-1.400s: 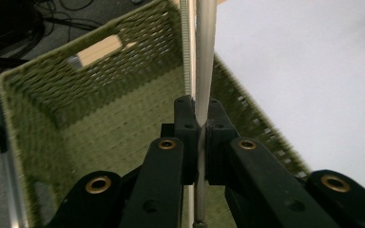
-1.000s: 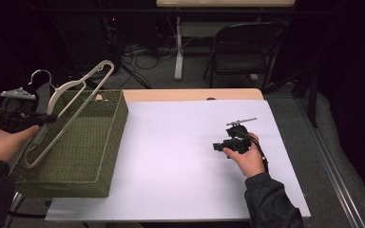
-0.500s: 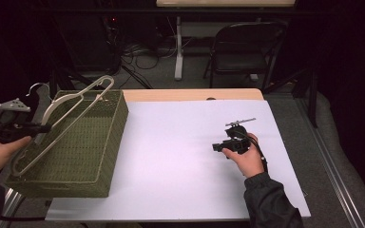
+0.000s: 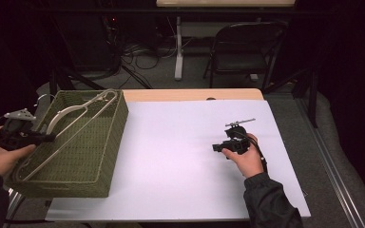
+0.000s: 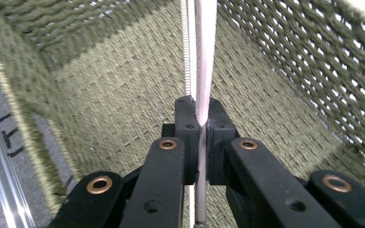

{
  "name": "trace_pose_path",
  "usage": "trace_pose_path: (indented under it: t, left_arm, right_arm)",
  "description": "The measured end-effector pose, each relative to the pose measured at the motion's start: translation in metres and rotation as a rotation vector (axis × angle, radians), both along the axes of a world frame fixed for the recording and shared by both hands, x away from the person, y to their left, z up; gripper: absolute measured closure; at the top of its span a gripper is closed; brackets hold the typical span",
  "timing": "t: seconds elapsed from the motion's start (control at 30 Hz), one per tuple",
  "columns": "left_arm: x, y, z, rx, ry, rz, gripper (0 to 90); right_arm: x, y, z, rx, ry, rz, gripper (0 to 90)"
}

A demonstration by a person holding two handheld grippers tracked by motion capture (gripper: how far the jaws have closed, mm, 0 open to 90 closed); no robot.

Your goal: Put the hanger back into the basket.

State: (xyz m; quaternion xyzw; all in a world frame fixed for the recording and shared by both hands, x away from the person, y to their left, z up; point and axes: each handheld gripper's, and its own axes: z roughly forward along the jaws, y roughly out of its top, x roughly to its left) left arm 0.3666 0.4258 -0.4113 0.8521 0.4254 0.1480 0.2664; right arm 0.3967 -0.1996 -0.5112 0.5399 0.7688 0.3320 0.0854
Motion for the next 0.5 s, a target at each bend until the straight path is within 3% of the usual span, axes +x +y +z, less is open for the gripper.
trace_pose_path:
  t: [0.27,0.5]
  left_arm:
    - [0.005,-0.003,-0.026,0.000,0.041,0.012,87.0]
    - [0.007,-0.008,-0.049,0.034,0.083,0.015,86.9]
  right_arm:
    - [0.000,0.000,0.000,-0.005,0.004,0.001,46.1]
    - [0.000,-0.001,-0.001,0.005,-0.001,-0.003,46.1]
